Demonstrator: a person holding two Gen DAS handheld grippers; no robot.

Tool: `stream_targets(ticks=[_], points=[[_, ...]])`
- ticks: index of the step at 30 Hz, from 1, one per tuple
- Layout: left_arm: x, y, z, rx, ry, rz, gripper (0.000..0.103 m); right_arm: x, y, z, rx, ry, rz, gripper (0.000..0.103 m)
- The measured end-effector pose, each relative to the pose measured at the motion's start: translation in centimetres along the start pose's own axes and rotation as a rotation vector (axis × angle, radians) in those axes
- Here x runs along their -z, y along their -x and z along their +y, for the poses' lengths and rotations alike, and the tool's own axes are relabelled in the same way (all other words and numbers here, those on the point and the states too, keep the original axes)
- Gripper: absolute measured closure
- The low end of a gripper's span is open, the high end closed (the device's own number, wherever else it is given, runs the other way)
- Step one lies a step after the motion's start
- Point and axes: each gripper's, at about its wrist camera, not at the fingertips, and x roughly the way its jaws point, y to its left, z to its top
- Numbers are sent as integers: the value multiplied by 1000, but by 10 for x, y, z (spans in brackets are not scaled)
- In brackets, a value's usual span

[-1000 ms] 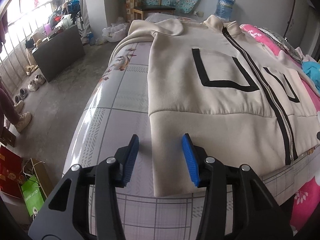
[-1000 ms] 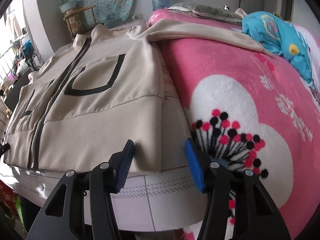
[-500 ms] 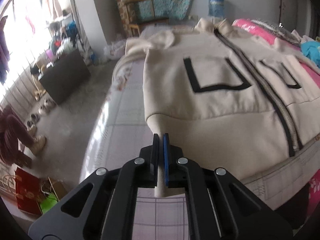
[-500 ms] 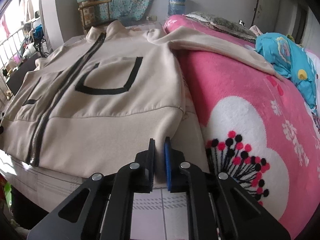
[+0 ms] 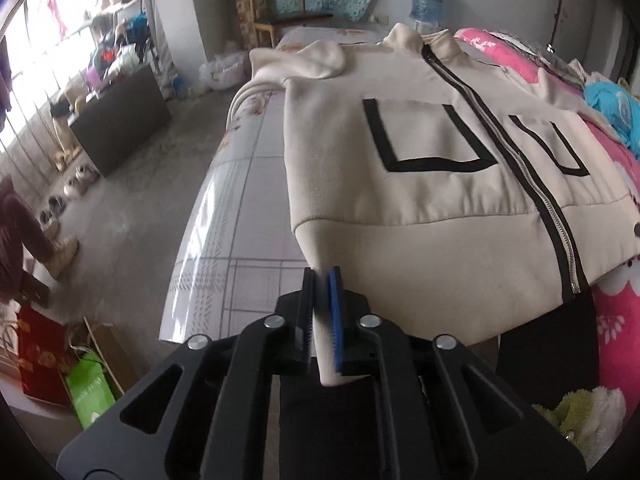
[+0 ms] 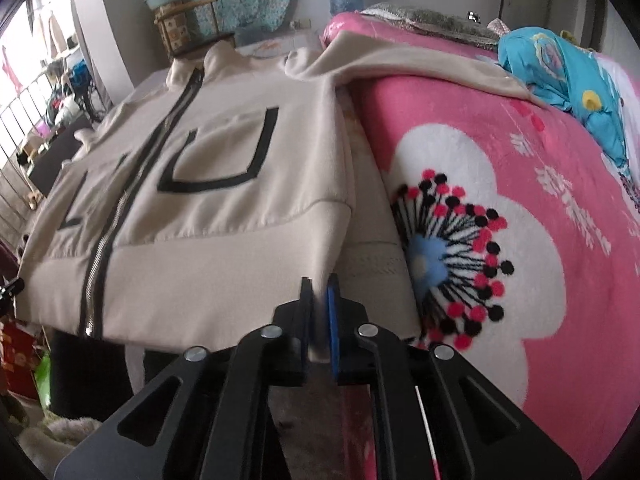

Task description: Fold large clothes

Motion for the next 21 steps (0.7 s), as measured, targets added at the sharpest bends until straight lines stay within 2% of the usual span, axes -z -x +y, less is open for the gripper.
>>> stream_targets(ticks=[2, 4, 6, 8, 9, 10, 13, 17, 19, 21], points=[[-6, 7, 9, 21, 13, -30, 91, -7, 7, 2, -7, 13, -14, 82], [-15, 18, 19, 28, 17, -85, 82, -19, 19, 9, -19, 27, -62, 57], [-30, 23, 28, 23, 29, -123, 72, -34, 26, 23, -57, 53, -98, 48], [-48, 23, 44, 22, 56, -142, 69, -56, 27, 44, -114, 91, -116, 42], [-57, 21, 53, 21, 73, -148, 68, -66, 25, 56, -142, 110, -118, 33], [-64, 20, 59, 23, 88, -150, 67, -77, 21, 72, -177, 139, -120, 28], [-99, 5, 96, 62, 167, -138, 62, -105, 3, 123, -257, 237, -91, 20], [-144, -38, 154, 144, 298, -106, 52, -132, -30, 196, -335, 343, -25, 19], [-158, -70, 184, 202, 406, -63, 52, -142, -51, 229, -353, 375, 19, 19], [-164, -119, 224, 336, 599, 2, 49, -149, -68, 251, -361, 390, 53, 19]])
